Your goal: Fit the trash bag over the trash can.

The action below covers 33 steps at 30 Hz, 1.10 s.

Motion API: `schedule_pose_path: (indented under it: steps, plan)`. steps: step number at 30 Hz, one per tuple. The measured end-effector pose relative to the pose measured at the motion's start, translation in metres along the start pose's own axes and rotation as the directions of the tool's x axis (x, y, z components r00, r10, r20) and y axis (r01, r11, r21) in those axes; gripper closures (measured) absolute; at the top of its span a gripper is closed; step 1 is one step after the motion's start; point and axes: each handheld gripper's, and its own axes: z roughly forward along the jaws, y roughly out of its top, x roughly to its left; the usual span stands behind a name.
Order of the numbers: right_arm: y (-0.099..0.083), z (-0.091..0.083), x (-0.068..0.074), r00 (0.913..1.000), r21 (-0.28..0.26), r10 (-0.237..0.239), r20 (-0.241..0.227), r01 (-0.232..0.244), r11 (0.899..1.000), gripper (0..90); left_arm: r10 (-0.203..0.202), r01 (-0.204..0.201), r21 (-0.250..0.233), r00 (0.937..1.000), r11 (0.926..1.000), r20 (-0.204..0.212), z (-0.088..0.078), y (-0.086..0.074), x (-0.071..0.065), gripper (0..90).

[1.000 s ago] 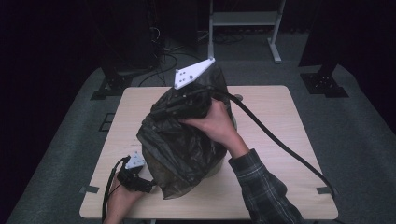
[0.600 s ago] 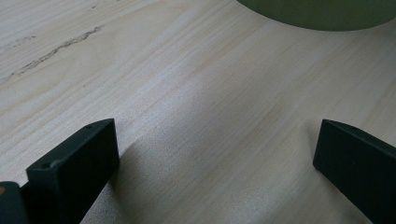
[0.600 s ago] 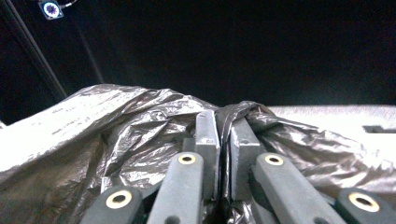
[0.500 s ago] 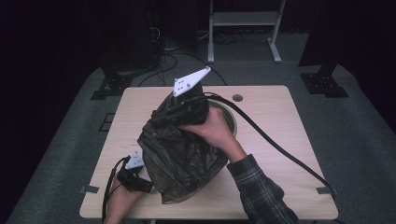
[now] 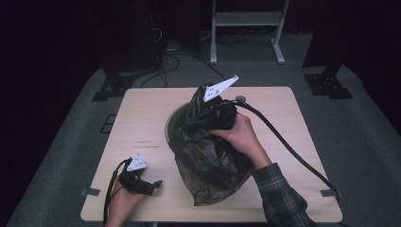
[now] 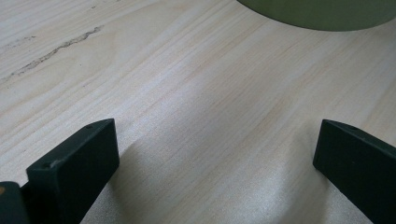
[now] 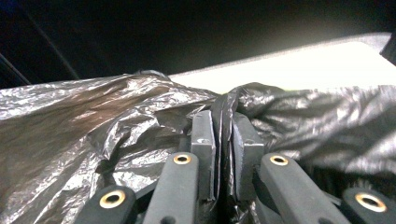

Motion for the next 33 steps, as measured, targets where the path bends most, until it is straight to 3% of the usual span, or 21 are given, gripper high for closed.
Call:
schedule_pose_path:
  steps: [9,16,19,27,33]
  plan:
    - [-0.007,-0.019,-0.003,0.9992,-0.013,0.018,0.035,-0.017,1.000,72.8,0.000,0.000,0.000,1.0000,1.0000,-0.001,0.000,0.000,0.000,0.0]
    - [-0.009,-0.032,-0.007,0.9947,0.002,0.019,0.101,-0.020,1.000,60.4,-0.001,0.001,-0.001,1.0000,1.0000,-0.001,0.000,0.000,0.000,0.0]
    - [-0.013,-0.039,-0.011,0.9877,0.010,0.030,0.154,-0.031,0.999,57.7,-0.001,0.001,-0.001,1.0000,1.0000,-0.001,0.000,0.000,0.000,0.0]
    - [-0.017,-0.056,-0.026,0.9778,-0.012,0.058,0.201,-0.057,0.998,47.4,-0.001,0.001,0.000,1.0000,1.0000,-0.001,0.000,0.000,0.000,0.0]
    - [-0.016,-0.064,-0.043,0.9600,-0.019,0.082,0.268,-0.080,0.997,41.8,-0.001,0.001,-0.001,1.0000,1.0000,-0.001,0.000,0.000,0.000,0.0]
